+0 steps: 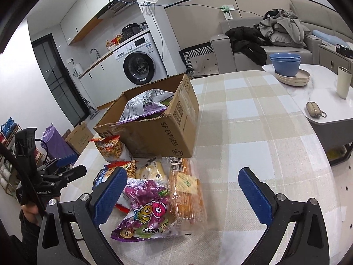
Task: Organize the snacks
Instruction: 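Withdraw both tools to the pile, left tool approaching the blue Oreo pack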
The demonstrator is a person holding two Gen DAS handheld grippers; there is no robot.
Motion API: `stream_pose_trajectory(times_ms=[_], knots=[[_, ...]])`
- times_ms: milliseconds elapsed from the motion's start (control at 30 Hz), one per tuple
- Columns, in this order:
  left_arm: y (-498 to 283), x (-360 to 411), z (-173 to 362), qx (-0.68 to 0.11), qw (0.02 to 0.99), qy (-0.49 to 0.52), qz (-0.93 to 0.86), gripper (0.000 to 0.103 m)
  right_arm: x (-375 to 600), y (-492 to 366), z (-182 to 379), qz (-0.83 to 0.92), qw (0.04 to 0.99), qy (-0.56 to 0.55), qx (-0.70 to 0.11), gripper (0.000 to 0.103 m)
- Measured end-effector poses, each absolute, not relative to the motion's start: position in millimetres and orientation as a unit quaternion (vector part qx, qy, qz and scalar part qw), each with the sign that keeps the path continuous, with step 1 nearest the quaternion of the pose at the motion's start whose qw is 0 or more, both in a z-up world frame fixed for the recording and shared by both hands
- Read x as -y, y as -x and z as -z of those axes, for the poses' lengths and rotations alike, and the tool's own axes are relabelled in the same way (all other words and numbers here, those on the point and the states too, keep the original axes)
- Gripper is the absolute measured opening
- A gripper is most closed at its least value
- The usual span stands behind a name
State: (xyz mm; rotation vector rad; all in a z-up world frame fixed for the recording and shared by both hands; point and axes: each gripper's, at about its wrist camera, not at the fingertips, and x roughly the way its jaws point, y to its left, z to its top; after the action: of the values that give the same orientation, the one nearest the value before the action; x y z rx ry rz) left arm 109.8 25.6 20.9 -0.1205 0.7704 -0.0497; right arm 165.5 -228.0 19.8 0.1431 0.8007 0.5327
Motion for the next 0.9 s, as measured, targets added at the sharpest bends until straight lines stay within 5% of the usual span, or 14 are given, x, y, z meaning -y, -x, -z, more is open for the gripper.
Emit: stream_pose_trajectory(times_ms=[900], knots=[[-135.0,-33.7,37.3,-0.458,0.887,0.056,0.004,0.102,202.6,-177.4,17.6,-0.276,0.844,-0.095,-0.449,0.102]])
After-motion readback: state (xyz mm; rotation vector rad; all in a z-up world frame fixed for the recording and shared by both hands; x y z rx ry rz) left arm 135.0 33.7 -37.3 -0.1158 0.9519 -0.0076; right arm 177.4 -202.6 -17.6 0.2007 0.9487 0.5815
